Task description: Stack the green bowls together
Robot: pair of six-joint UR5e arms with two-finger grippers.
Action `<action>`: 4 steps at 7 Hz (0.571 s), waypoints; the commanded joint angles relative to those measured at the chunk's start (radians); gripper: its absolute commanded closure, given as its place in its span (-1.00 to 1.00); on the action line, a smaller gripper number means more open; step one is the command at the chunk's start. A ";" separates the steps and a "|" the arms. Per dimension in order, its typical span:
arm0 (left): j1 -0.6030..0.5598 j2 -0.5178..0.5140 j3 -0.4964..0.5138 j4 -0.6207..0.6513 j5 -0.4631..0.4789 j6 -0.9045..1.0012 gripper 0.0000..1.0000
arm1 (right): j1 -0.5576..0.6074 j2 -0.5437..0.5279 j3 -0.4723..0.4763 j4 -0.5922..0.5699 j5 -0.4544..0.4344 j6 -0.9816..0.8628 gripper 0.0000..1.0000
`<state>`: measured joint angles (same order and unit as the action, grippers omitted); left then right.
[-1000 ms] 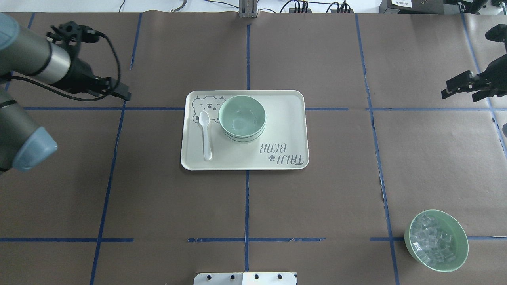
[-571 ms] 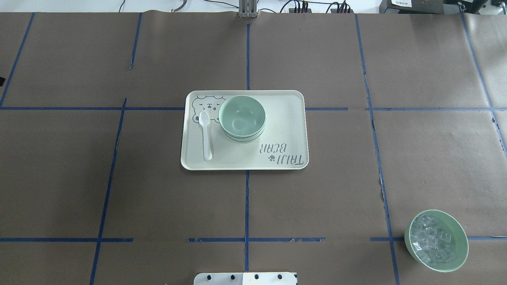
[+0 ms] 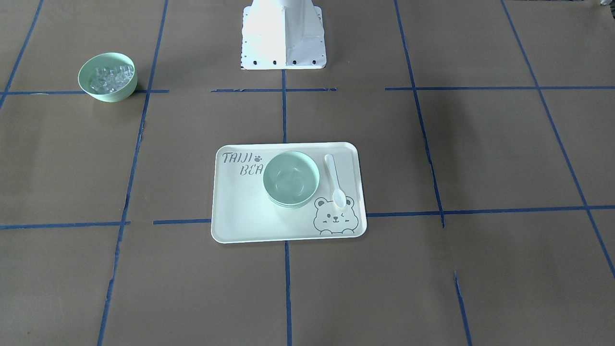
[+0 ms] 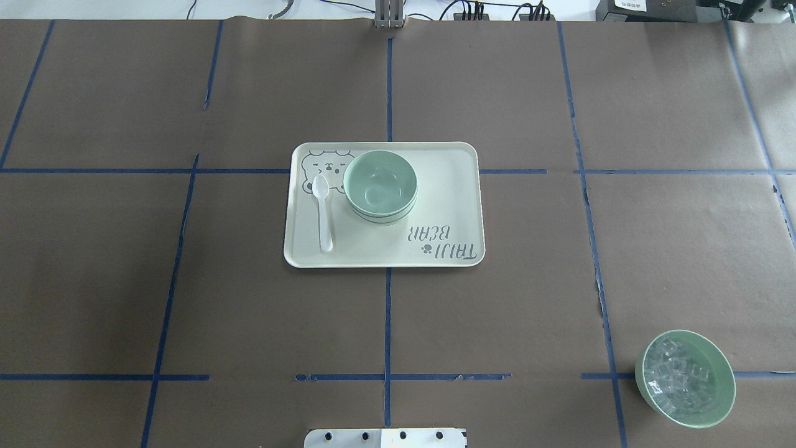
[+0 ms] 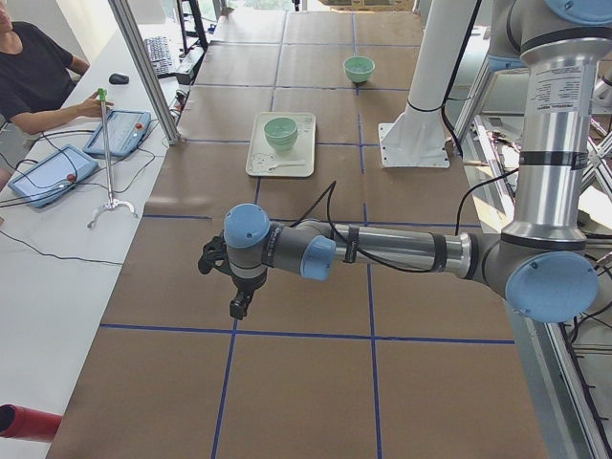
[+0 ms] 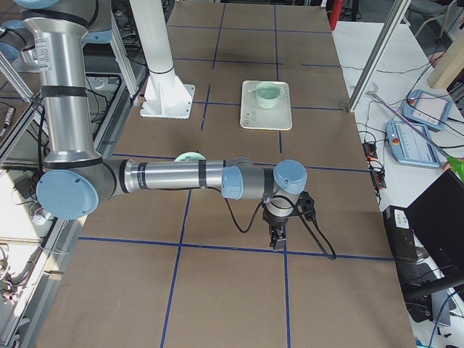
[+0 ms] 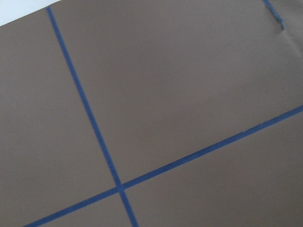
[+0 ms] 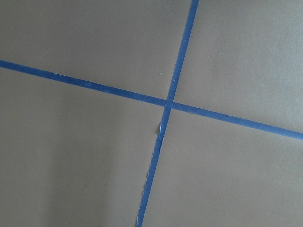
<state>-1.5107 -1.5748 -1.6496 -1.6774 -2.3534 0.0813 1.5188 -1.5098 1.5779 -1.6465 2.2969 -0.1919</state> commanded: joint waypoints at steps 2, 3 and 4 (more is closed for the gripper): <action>-0.002 0.009 -0.029 0.088 -0.042 -0.003 -1.00 | -0.002 0.000 -0.001 -0.004 0.006 0.005 -1.00; -0.006 0.041 -0.067 0.082 -0.065 0.003 -1.00 | -0.002 0.002 -0.004 -0.003 0.006 0.008 -1.00; -0.002 0.051 -0.062 0.087 -0.060 0.003 -1.00 | -0.002 0.003 -0.007 0.001 0.006 0.008 -1.00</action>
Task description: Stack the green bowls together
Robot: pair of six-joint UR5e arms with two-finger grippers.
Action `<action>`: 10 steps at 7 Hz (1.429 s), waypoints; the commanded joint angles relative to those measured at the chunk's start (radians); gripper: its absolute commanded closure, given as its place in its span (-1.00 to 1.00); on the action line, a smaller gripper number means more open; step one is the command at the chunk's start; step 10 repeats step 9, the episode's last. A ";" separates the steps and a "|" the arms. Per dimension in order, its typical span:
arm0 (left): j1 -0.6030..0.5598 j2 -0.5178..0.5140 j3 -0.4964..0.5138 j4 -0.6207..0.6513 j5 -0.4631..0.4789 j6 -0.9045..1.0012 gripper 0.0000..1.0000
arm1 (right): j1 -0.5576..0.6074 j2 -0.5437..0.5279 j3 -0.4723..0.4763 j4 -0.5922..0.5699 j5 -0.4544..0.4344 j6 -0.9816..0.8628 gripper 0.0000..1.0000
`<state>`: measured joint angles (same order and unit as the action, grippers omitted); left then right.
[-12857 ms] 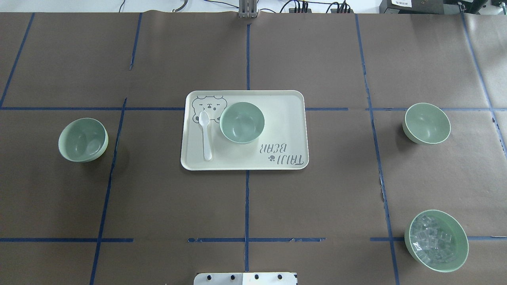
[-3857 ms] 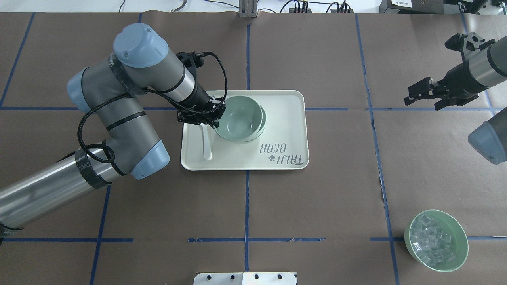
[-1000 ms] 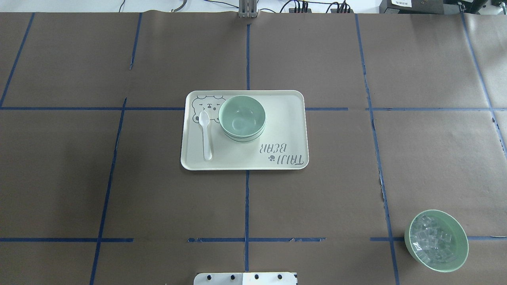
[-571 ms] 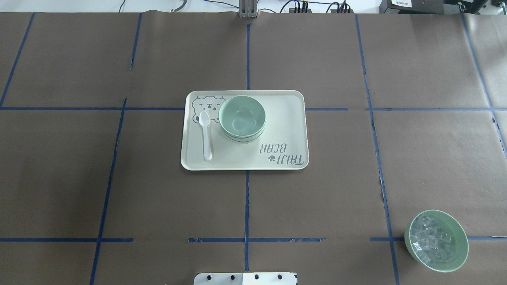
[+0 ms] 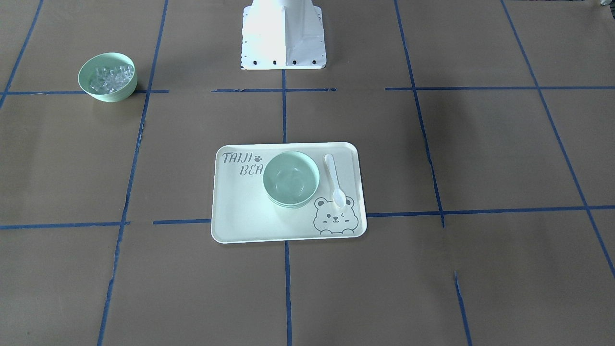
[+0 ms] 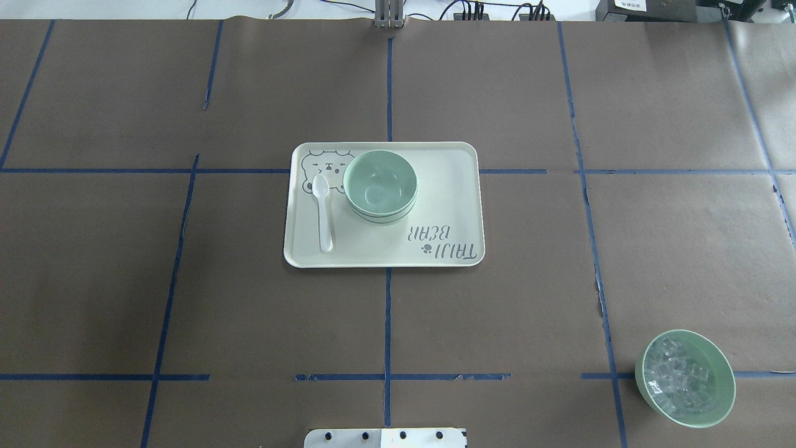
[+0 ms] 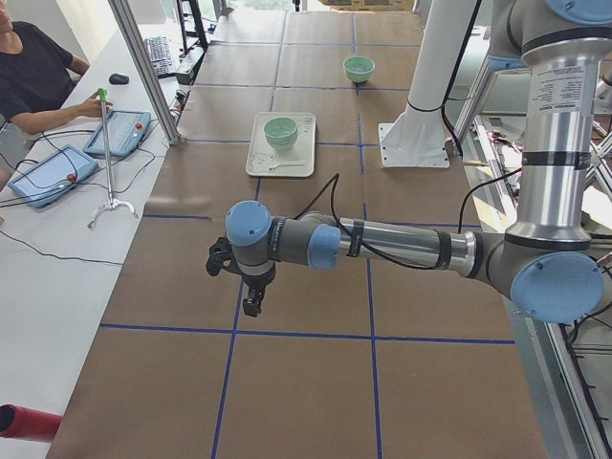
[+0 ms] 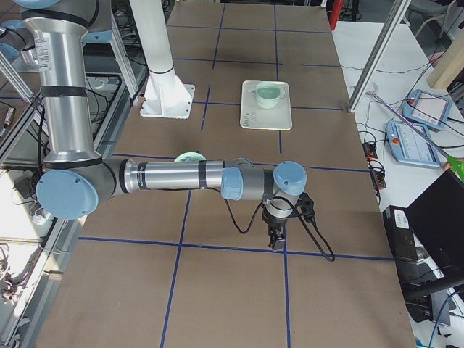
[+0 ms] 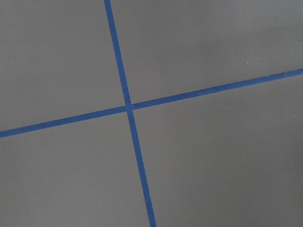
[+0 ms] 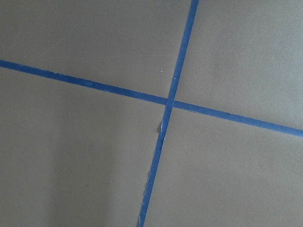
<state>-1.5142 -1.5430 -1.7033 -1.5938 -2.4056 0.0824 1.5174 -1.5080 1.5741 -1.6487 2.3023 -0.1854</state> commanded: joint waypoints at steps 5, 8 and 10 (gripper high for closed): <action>0.003 0.021 0.007 0.015 -0.006 0.005 -1.00 | 0.000 -0.003 -0.002 0.009 0.025 0.001 -1.00; 0.005 0.015 0.008 0.015 -0.006 0.005 -1.00 | 0.000 -0.003 0.000 0.010 0.022 0.001 -1.00; 0.003 0.012 0.008 0.015 -0.006 0.005 -1.00 | 0.000 -0.003 0.000 0.010 0.023 0.001 -1.00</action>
